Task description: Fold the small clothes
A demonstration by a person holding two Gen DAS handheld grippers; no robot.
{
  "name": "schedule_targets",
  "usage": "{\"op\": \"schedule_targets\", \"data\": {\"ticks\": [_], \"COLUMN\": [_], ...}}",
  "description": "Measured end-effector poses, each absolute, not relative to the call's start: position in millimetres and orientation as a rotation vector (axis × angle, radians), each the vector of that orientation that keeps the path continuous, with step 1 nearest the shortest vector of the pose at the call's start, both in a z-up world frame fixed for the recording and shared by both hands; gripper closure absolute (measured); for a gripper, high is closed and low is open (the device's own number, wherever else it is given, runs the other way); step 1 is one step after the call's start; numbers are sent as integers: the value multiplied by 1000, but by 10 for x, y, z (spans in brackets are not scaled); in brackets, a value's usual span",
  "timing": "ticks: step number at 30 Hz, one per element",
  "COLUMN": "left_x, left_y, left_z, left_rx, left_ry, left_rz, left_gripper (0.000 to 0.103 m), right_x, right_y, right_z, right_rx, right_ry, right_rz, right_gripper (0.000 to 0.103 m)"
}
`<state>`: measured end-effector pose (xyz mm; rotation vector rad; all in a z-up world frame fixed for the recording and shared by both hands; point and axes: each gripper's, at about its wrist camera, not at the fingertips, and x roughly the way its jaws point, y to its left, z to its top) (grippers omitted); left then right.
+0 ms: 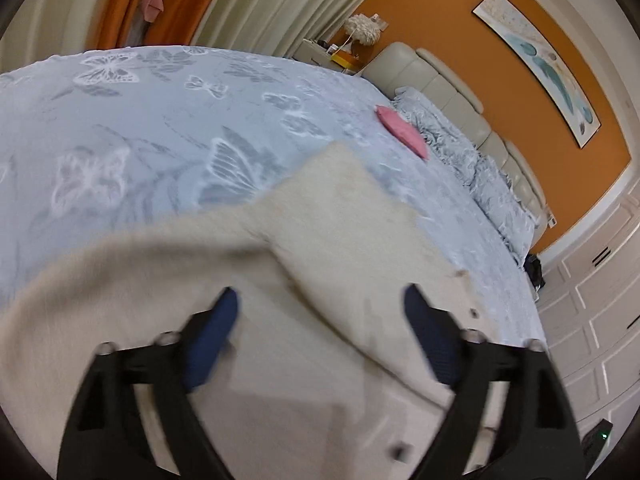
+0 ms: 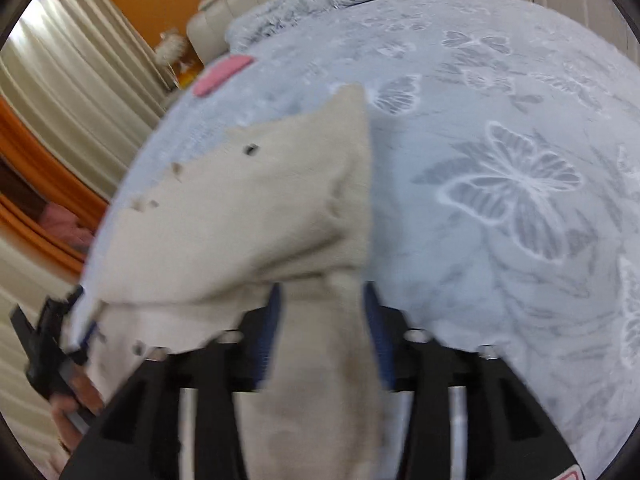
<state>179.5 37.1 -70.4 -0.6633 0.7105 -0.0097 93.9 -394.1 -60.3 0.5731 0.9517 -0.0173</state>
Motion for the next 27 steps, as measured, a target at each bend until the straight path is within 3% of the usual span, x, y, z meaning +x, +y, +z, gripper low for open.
{"op": "schedule_targets", "data": {"ticks": [6,7,8,14,16,21,23,24,25,26,27], "left_x": [1882,1919,1936,1949,1997,2137,2218,2272,2306,2343,2408], "left_y": [-667,-869,-999,-1829,-2164,-2636,-2665,-2631,-2573,-2522,-2448], "left_z": [-627,-624,-620,-465,-461,-747,-872,-916,-919,-917,-932], "left_rx": [-497,-466,-440,-175,-68,41,25,-11,-53,-102,-165], "left_ry": [812,830,843,788,777,865,902,929,934,949,978], "left_rz": [-219,-304,-358,-647,-709,-755,-761,-753,-741,-734,-736], "left_gripper": [16,16,16,9,9,10,29,44,65,79,102], "right_x": [1414,1501,1571,1699,1775,1754,1635,1570,1522,1448,1377], "right_y": [-4029,-4051,-4027,-3787,-3795,-4038,-4163,-4209,-4243,-4280,-4306], "right_z": [-657,-721,-747,-262,-246,-361,-342,-332,-319,-307,-299], "right_rx": [613,628,620,414,397,470,494,499,505,516,525], "right_ry": [971,997,1027,1022,1056,1100,1082,1072,1064,1049,1036], "right_rz": [-88,-73,-57,28,37,14,-11,-25,-35,-44,-47], "right_gripper": [47,58,82,86,82,82,78,66,61,56,56]}}
